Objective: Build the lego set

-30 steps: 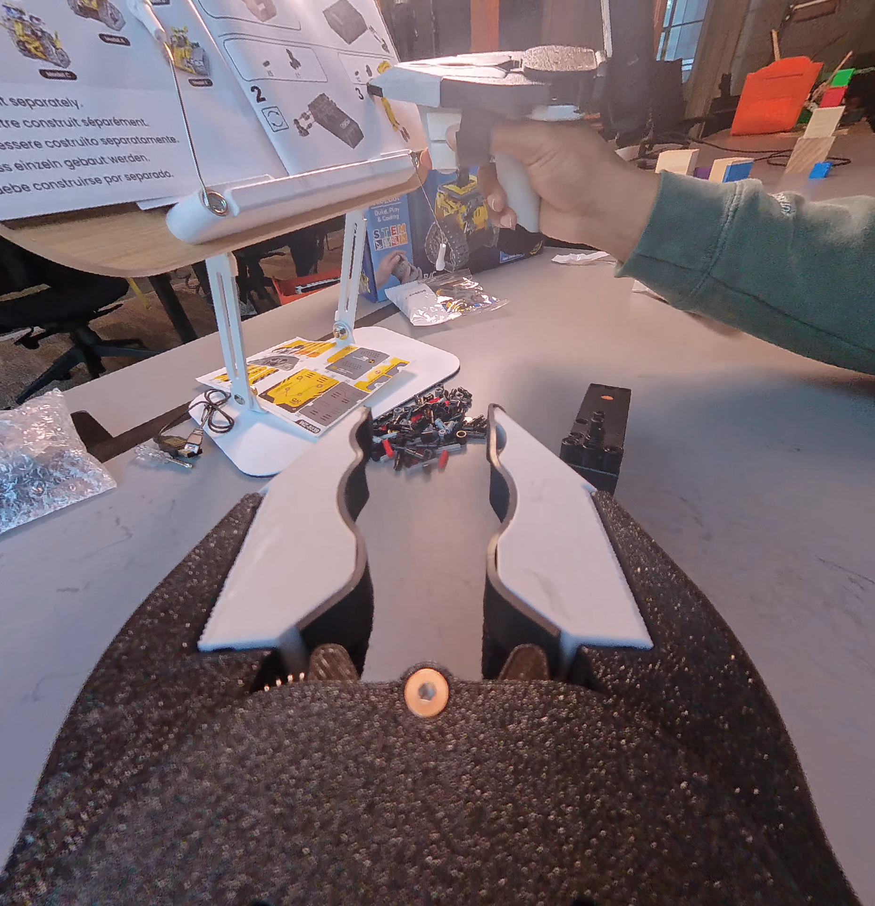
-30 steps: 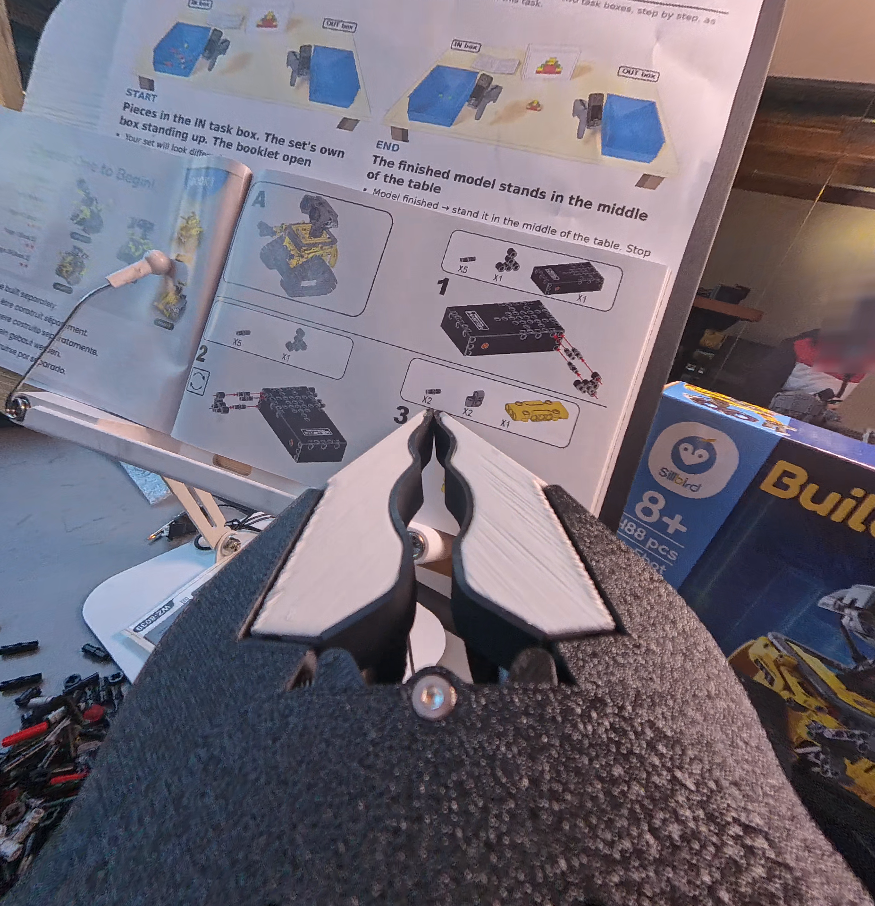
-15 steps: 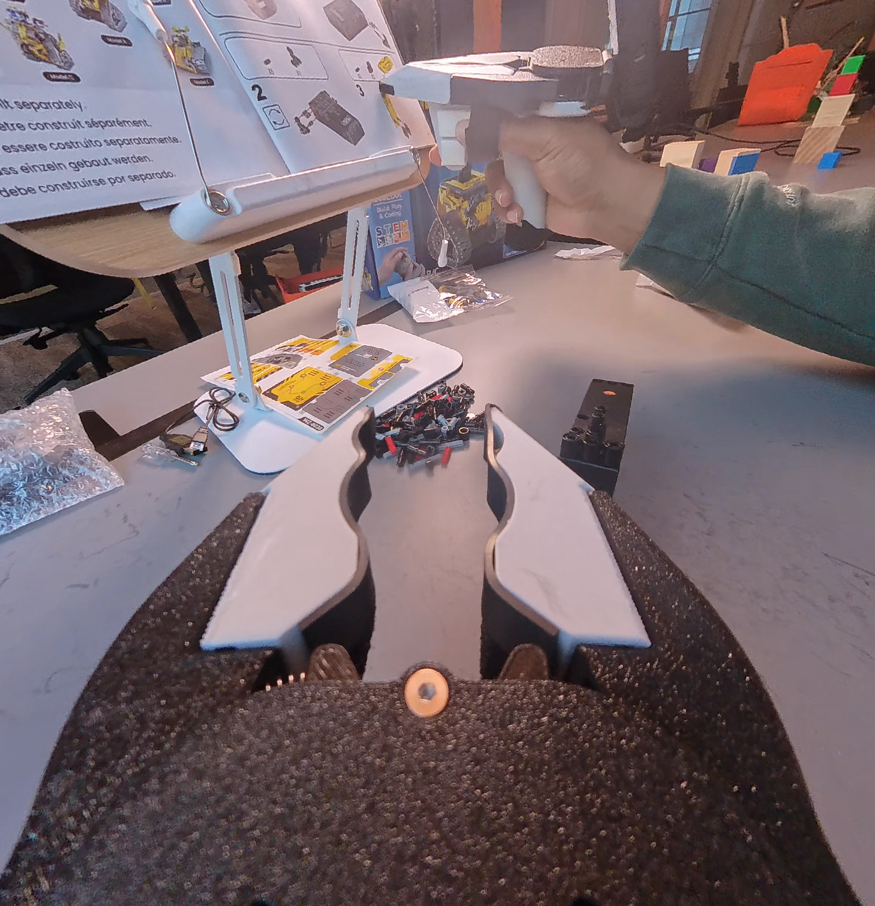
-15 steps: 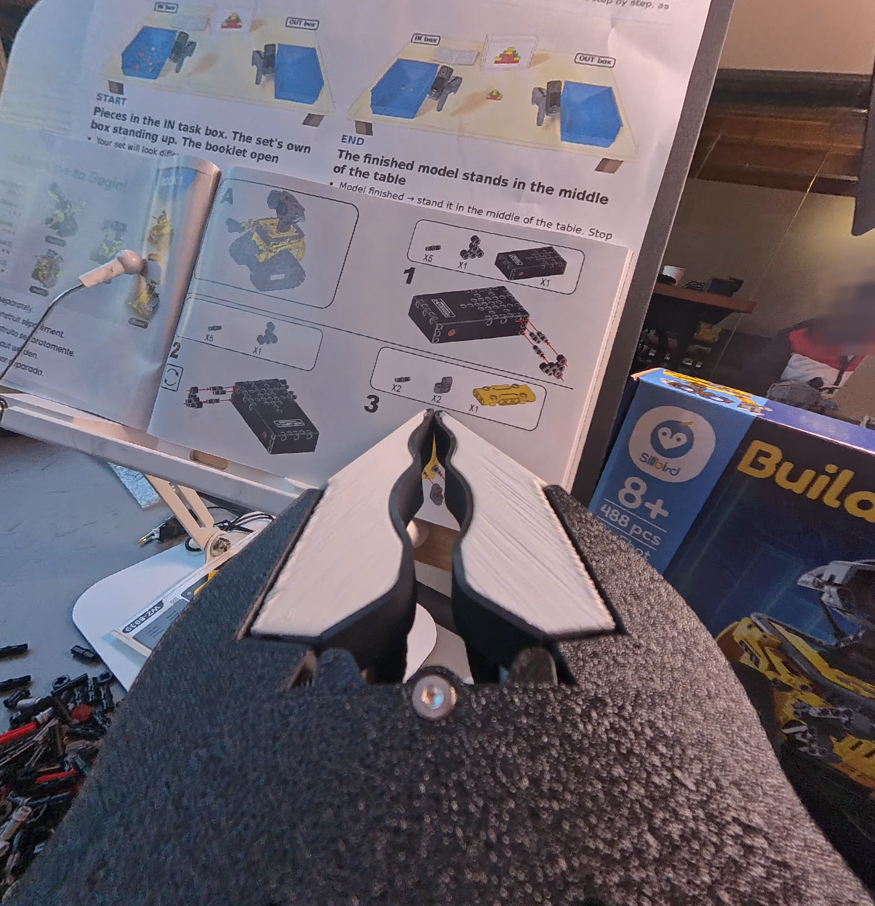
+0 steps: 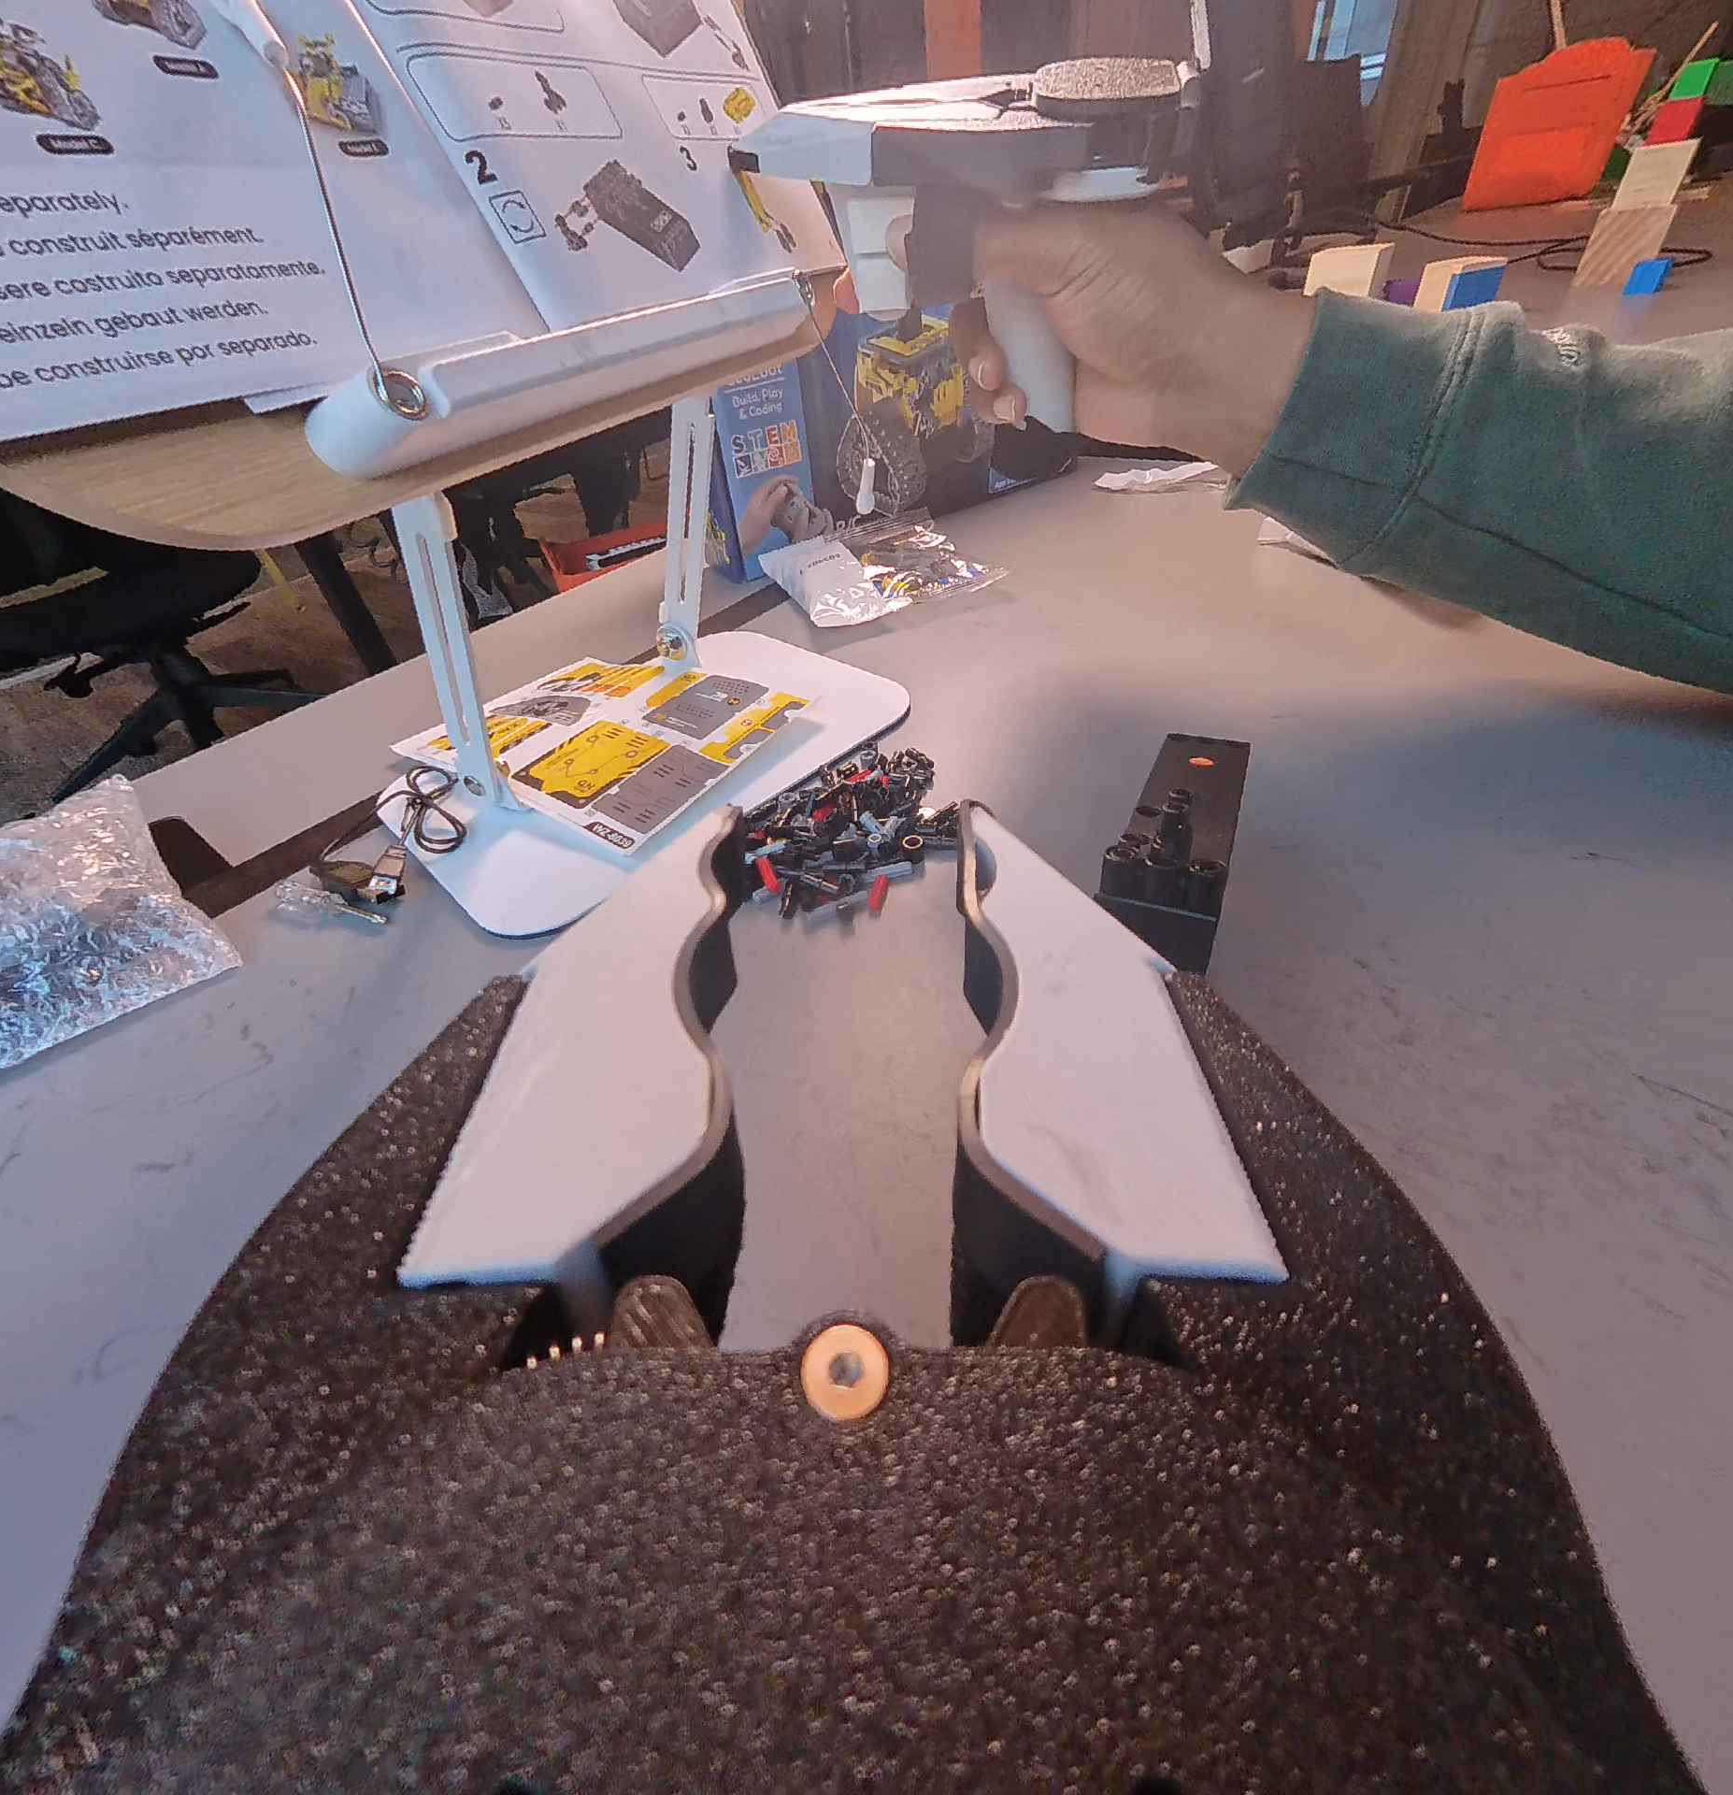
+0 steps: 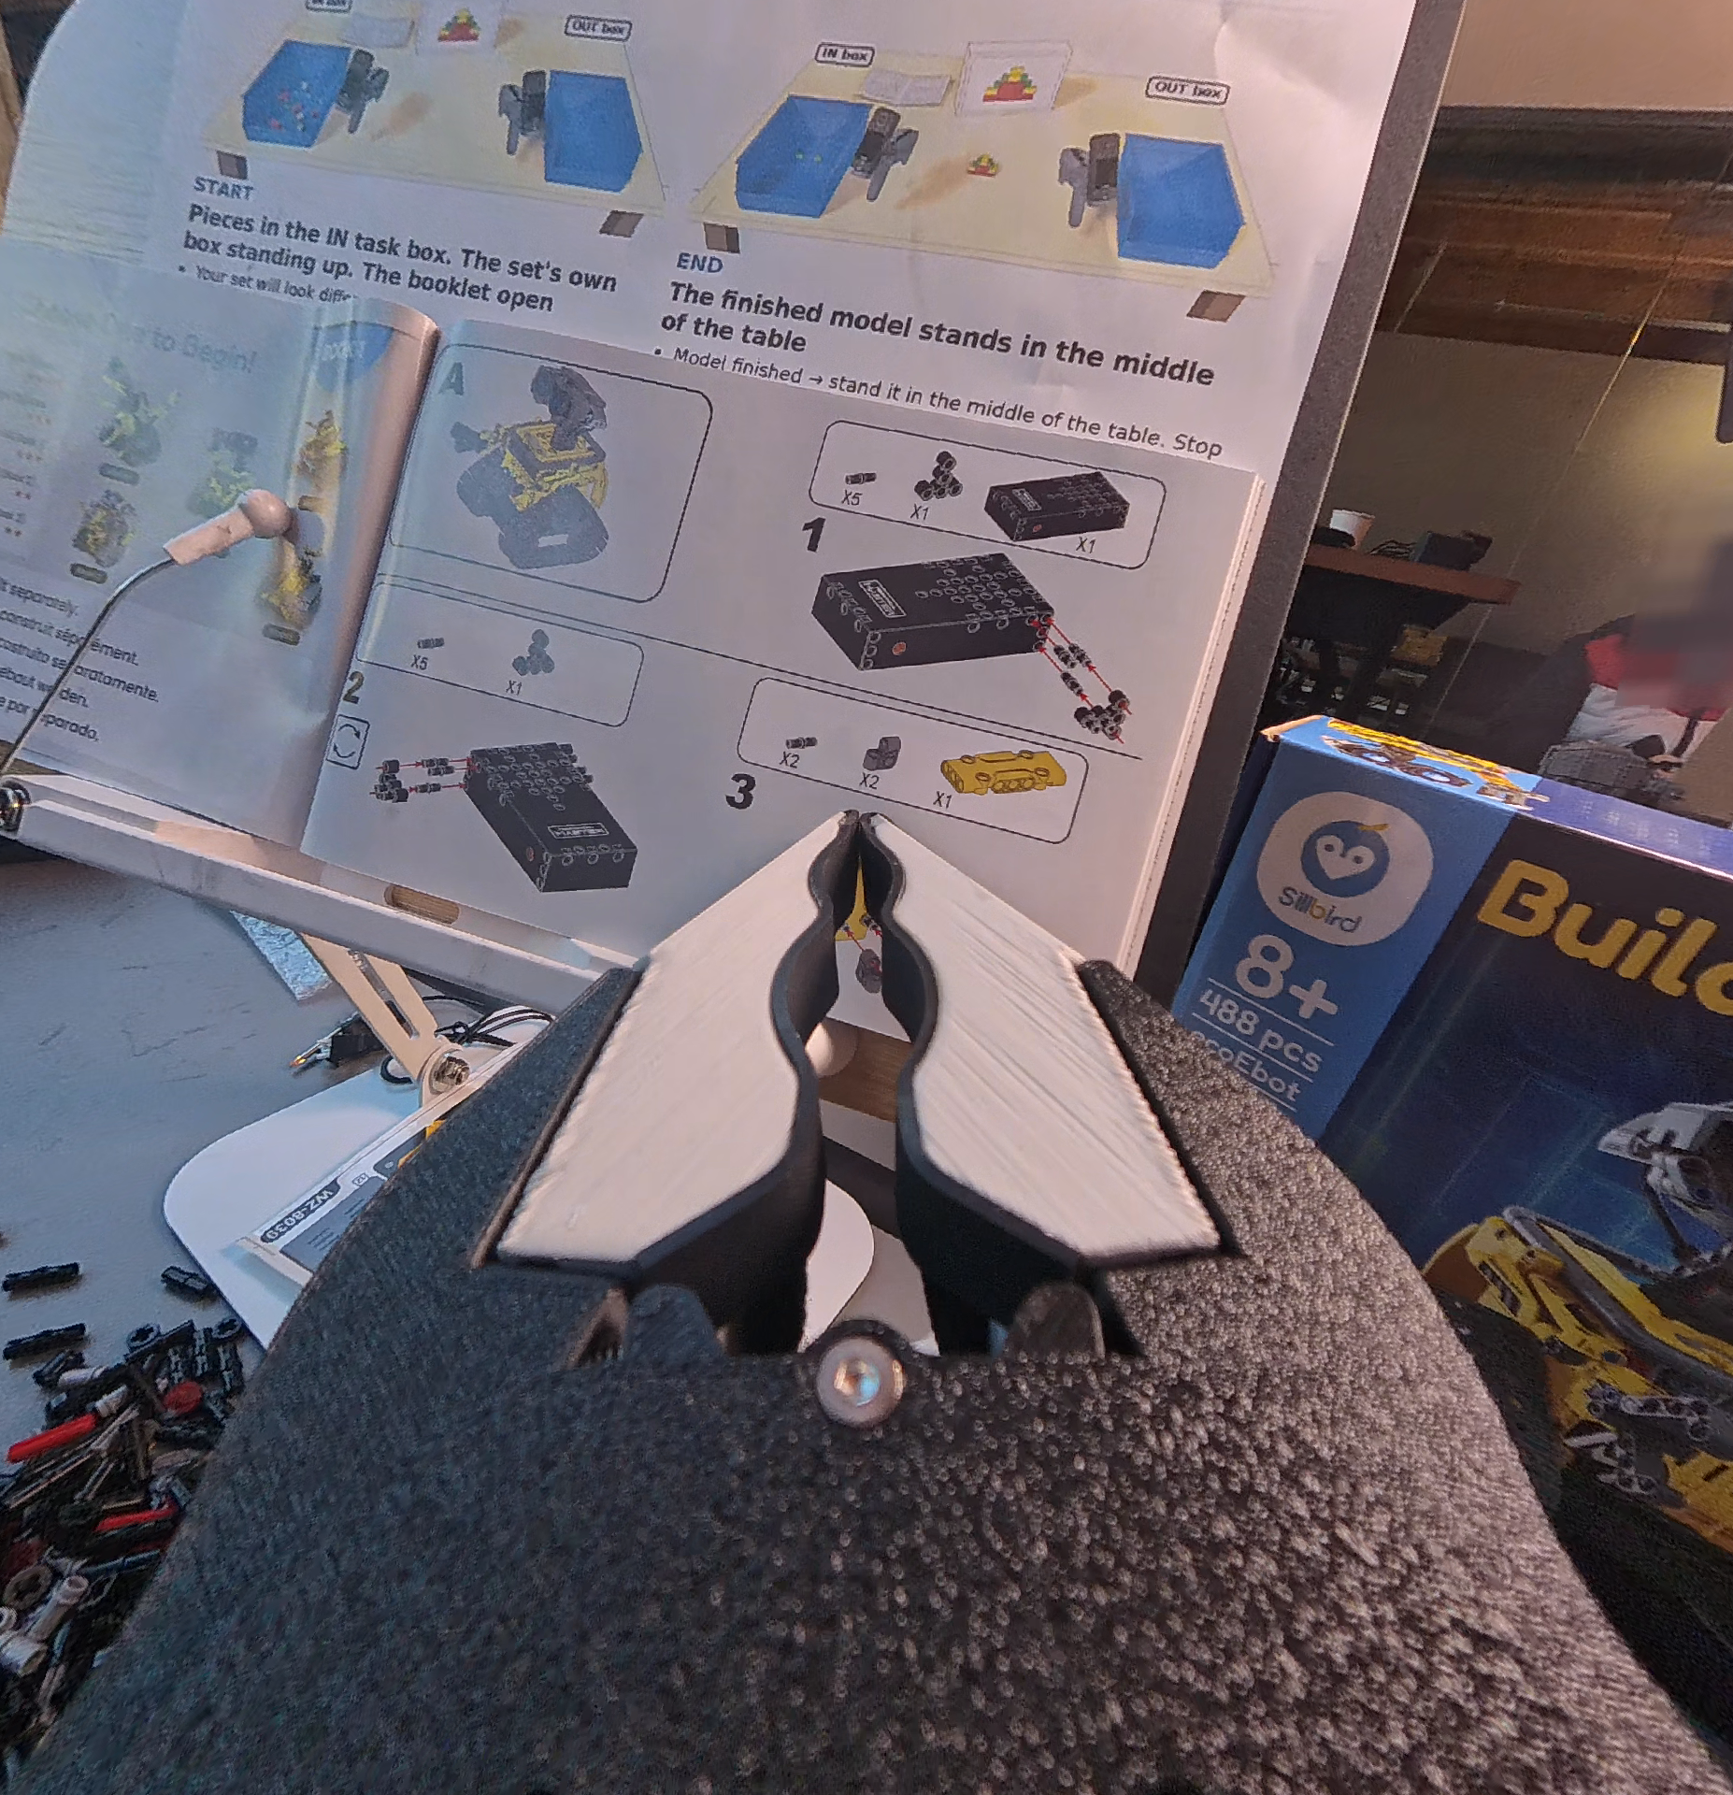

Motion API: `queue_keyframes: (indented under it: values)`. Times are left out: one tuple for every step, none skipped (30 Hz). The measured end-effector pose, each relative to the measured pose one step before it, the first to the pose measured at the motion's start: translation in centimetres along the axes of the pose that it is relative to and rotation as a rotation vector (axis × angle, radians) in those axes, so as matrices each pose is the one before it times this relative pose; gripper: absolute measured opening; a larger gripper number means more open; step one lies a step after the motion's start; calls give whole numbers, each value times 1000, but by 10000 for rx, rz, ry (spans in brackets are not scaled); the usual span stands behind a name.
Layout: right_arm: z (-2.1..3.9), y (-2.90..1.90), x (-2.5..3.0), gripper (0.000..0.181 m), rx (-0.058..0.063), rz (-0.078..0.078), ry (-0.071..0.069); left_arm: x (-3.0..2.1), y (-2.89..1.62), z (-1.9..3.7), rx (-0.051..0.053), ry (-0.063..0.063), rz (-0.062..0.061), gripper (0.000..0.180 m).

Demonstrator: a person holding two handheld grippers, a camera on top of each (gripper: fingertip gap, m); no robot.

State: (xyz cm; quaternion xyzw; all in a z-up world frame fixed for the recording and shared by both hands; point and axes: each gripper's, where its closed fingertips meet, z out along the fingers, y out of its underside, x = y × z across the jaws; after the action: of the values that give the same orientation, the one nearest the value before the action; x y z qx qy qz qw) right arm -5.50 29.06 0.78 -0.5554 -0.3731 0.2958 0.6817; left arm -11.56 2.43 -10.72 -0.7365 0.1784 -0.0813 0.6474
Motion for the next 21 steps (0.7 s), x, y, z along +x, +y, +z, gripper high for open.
queue_keyframes:
  values:
    - [-7,-1,5,0,-3,19,-8,24,15,19,-9,4,22,43]
    - [-1,-16,10,0,-5,26,-9,39,38,16,-19,8,24,43]
    - [0,-10,39,0,-7,40,3,43,20,21,-15,7,29,43]
    - [-18,-47,63,0,-1,54,12,59,13,16,-10,17,31,43]
    - [-45,-77,156,0,21,37,50,62,6,19,-5,20,32,43]
    - [-75,-117,274,0,49,5,95,55,-14,6,4,12,35,43]
    - [-95,-117,361,0,51,3,128,45,-21,-9,4,9,34,43]
    - [-77,-35,463,0,20,40,155,38,2,12,-8,8,27,43]
    - [-59,48,430,0,-18,77,122,26,33,16,-16,3,20,43]
    - [-20,125,365,0,-41,104,86,21,25,11,-16,3,12,43]
    - [7,149,167,0,-38,89,-1,17,32,20,-13,5,5,43]
    - [8,65,17,0,7,46,-41,15,18,12,-9,2,6,43]
    - [-1,1,6,0,13,-1,1,-2,15,10,-6,-2,8,43]
    - [14,2,-24,0,-7,-36,19,1,4,1,-4,-3,6,43]
    - [20,0,-40,0,-12,-41,8,-5,9,-4,-6,-2,3,43]
    - [13,16,-18,0,-6,-16,-2,-12,-5,-13,-3,-8,5,43]
    - [-2,6,-7,0,5,19,-14,-19,-3,-18,5,-10,5,43]
    - [-6,8,-4,0,6,42,-21,-2,-25,-9,5,-3,-1,43]
    - [-10,7,-2,0,-1,37,-23,1,0,0,0,-1,-3,43]
    - [-1,4,-6,0,-8,20,-11,1,9,-5,-7,1,1,43]
    - [-3,6,-9,1,-5,5,-4,0,18,11,-16,0,2,43]
